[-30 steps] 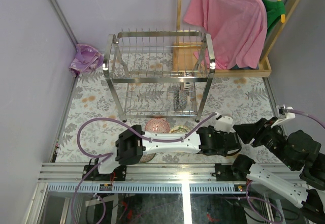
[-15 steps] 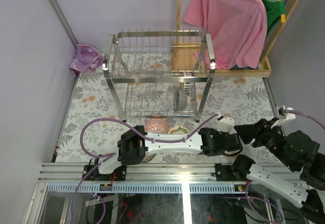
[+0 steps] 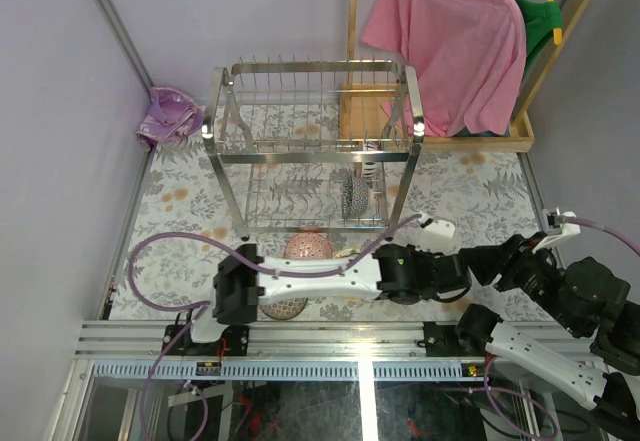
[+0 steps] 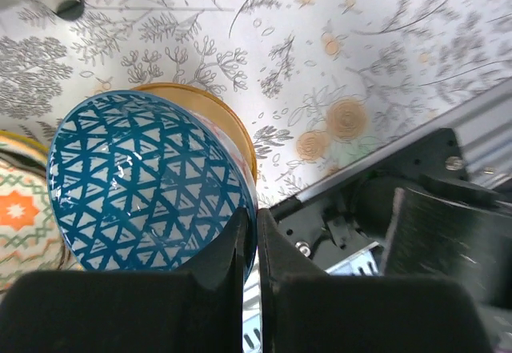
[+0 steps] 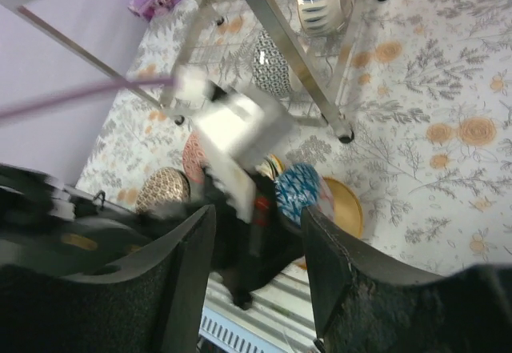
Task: Load the bowls into the dish rack
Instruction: Pick up the bowl from the center of the board.
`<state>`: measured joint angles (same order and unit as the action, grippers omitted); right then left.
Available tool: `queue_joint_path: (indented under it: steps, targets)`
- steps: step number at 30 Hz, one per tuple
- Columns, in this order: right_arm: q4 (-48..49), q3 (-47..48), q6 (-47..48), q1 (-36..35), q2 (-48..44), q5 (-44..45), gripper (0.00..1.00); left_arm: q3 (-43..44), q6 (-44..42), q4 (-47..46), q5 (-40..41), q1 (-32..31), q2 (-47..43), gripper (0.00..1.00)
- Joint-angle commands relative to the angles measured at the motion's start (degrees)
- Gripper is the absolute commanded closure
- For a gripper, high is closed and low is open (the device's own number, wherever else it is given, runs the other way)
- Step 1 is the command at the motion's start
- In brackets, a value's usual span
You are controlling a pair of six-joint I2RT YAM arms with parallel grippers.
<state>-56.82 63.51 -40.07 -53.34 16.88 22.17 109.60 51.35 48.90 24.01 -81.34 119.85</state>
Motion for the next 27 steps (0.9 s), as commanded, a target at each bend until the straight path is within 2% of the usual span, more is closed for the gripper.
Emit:
queue_joint_path:
  steps: [1,7,19,27]
  targets:
    - [-5.81,-0.77,2.01,-0.18,0.98,-4.95,0.46,-2.52,-2.23,-5.66,-1.25,0.66,-11.95,1.00]
    - [-5.19,-0.62,2.45,-0.12,1.80,-5.07,0.46,-10.39,-3.40,-11.48,-1.33,0.66,-21.63,1.00]
    - [-3.72,-1.45,3.42,-0.11,4.02,-5.77,0.46,-32.20,3.82,-7.66,6.82,2.67,-40.84,1.00]
    - [-1.44,-3.59,3.43,-0.13,5.39,-7.10,0.46,-46.44,3.39,-17.67,3.73,8.77,-48.58,1.00]
